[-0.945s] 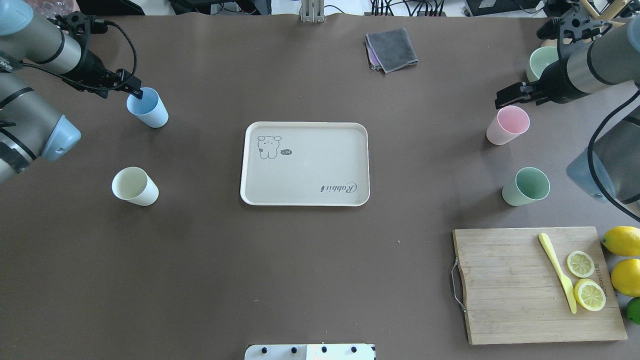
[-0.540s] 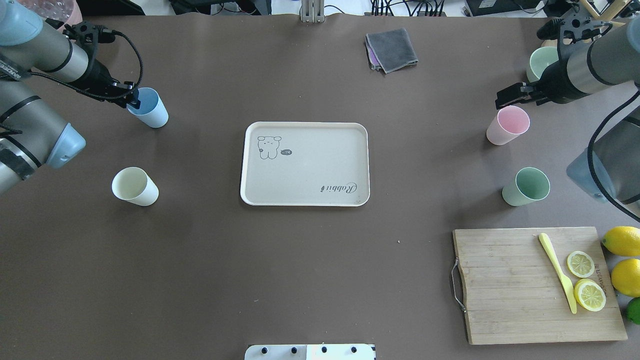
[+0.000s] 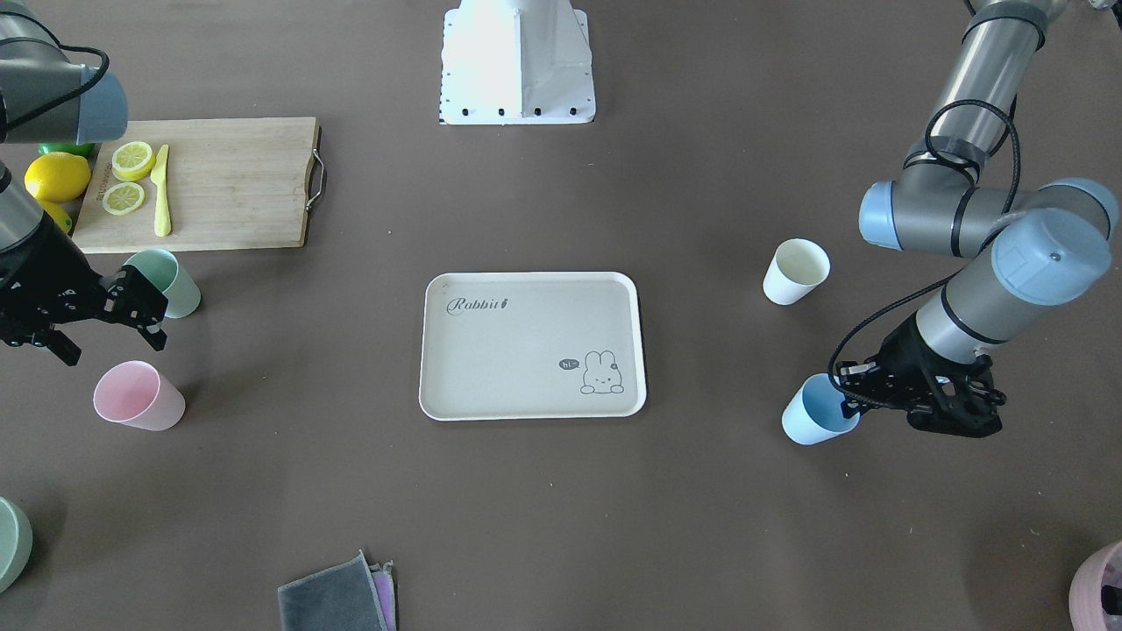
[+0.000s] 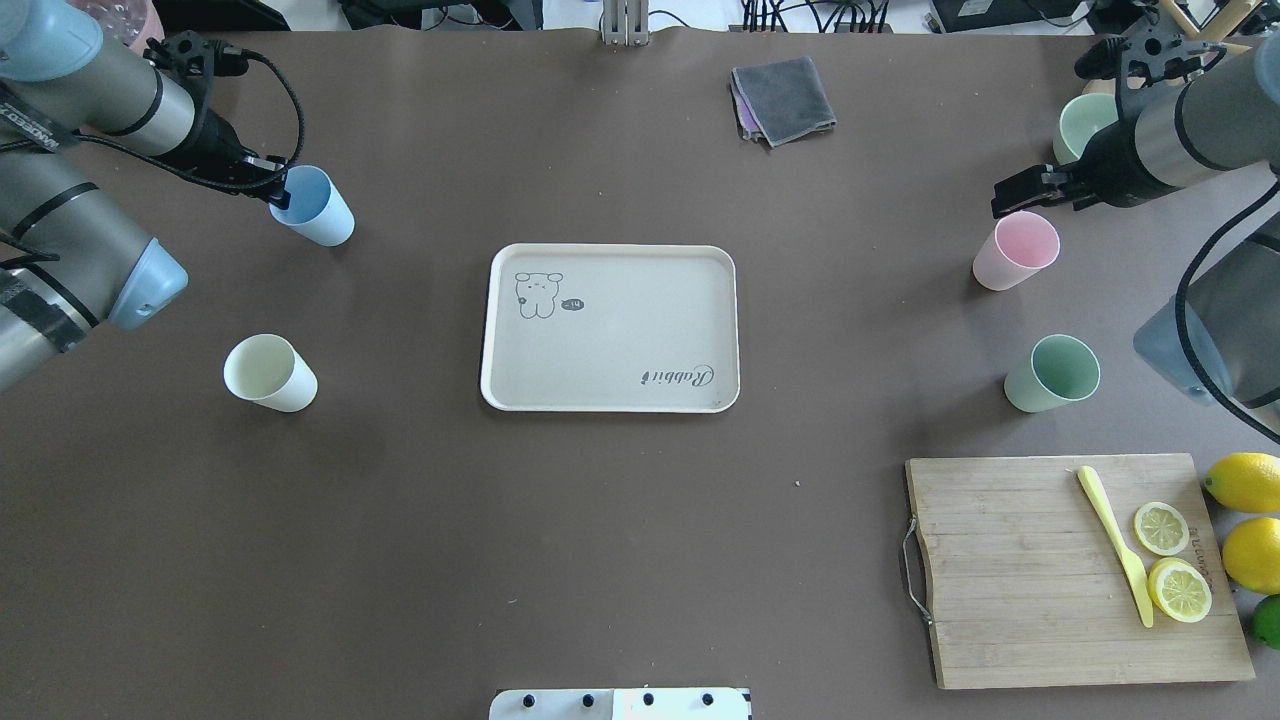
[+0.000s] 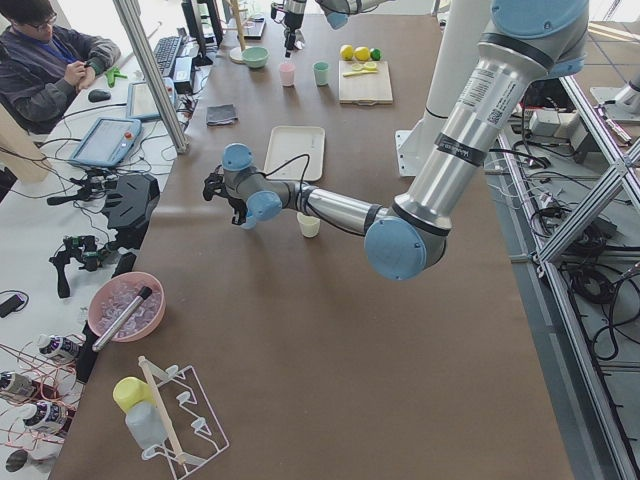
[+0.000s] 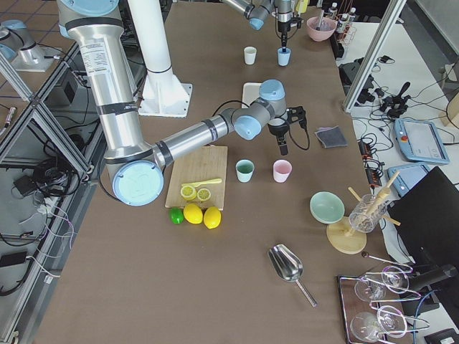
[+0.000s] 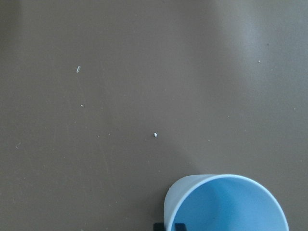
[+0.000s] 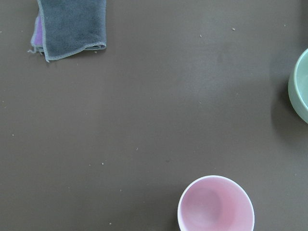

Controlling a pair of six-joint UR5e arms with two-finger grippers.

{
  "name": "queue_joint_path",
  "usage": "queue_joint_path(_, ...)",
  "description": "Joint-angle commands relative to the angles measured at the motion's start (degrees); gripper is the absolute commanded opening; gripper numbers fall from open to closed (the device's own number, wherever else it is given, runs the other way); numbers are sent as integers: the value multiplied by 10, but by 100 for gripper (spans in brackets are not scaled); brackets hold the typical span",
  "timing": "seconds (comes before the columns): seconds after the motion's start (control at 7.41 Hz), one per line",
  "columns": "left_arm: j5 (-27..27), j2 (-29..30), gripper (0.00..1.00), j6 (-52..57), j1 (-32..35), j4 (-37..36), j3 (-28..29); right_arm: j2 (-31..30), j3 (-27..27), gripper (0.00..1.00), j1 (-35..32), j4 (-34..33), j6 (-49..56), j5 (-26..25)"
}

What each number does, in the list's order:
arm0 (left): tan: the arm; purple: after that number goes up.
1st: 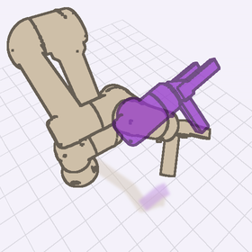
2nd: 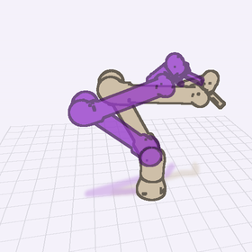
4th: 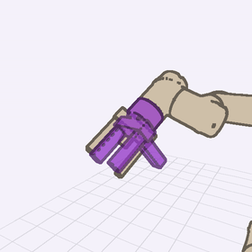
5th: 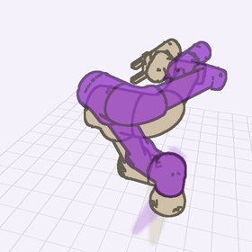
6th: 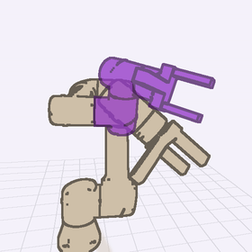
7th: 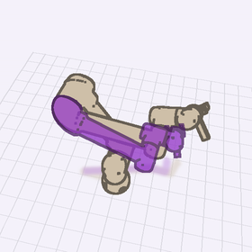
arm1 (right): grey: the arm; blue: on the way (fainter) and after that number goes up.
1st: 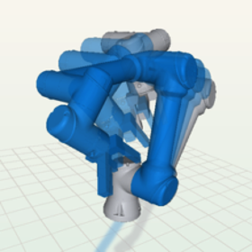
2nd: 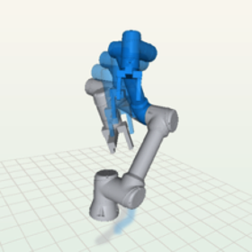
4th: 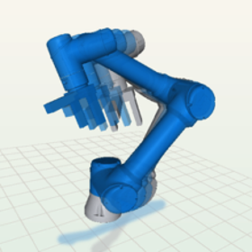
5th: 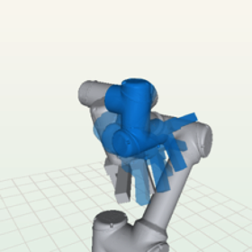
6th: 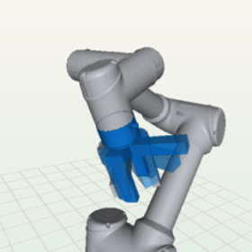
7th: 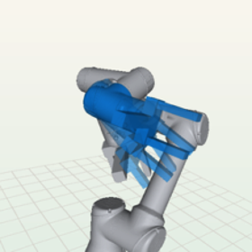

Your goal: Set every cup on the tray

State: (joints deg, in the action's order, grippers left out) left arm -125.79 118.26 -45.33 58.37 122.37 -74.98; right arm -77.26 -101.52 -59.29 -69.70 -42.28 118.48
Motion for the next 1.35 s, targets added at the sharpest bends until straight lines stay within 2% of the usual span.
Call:
queue_joint_path(0.0, 1, 41, 0, -76, -6, -33, -24, 0, -1, 100, 0, 0, 0, 0)
queue_joint_path(0.14, 6, 61, 0, -102, -26, -78, -45, 0, 0, 100, 0, 0, -1, 0)
queue_joint_path(0.27, 59, 84, 0, -137, -64, -113, -62, -1, 0, 100, 1, 0, -1, 0)
queue_joint_path(0.4, 87, 117, 0, -169, -111, -158, -64, -3, 0, 100, 1, 0, -1, 0)
queue_joint_path(0.54, 105, 134, 0, -185, -128, -185, -65, -3, 0, 100, 1, 0, -1, 0)
queue_joint_path(1.22, 117, 149, 1, -223, -178, -185, -59, -6, 0, 100, 1, 0, -1, 0)
